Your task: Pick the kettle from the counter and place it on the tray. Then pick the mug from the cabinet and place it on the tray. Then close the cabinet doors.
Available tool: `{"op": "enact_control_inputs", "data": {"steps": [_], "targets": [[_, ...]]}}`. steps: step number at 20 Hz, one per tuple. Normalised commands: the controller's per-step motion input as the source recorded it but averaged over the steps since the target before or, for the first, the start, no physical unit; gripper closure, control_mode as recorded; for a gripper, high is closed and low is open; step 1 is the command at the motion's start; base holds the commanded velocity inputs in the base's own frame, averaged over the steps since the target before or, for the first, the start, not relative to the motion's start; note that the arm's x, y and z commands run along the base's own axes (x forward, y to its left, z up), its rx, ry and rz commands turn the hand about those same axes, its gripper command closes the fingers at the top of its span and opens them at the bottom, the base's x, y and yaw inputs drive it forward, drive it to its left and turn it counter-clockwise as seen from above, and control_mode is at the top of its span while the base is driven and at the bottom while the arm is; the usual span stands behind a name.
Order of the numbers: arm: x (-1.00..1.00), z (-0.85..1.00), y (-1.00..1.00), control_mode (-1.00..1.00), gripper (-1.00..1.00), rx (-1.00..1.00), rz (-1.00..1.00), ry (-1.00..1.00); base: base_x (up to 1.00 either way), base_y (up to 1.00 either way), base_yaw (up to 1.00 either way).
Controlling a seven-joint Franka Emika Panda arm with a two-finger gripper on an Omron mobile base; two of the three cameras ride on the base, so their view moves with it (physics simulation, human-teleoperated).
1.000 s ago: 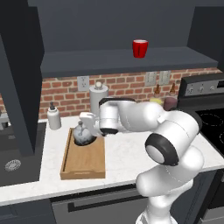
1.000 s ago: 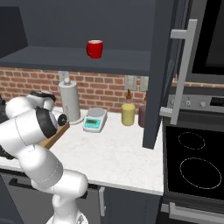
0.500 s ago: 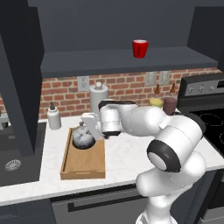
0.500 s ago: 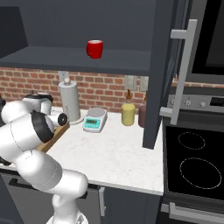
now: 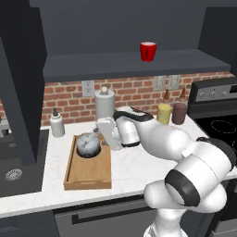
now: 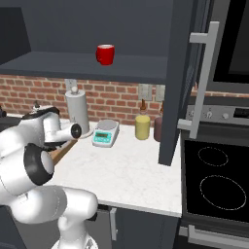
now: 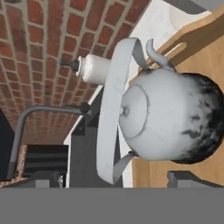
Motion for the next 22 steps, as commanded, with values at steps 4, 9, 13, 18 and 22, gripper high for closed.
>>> {"op": "enact_control_inputs", "data": {"steps": [4,9,13,18,22], "targets": [[-0.31,0.5,-0.31,-1.0,-1.0,0.0,0.0,0.01,0.0,0.0,0.0],[-0.51,0.88,-0.22,-1.0,-1.0,-0.04,0.0,0.14,0.0,0.0,0.0],[-0.26,0.26,-0.01,-1.0,-1.0,-0.22,0.03,0.3,0.0,0.0,0.0],[-0.03,0.0,-0.07,-1.0,-1.0,-0.11,0.07,0.01,0.0,0.0,0.0],[-0.47,0.6,-0.38,-1.0,-1.0,-0.34,0.01,0.0,0.0,0.0,0.0]]}}
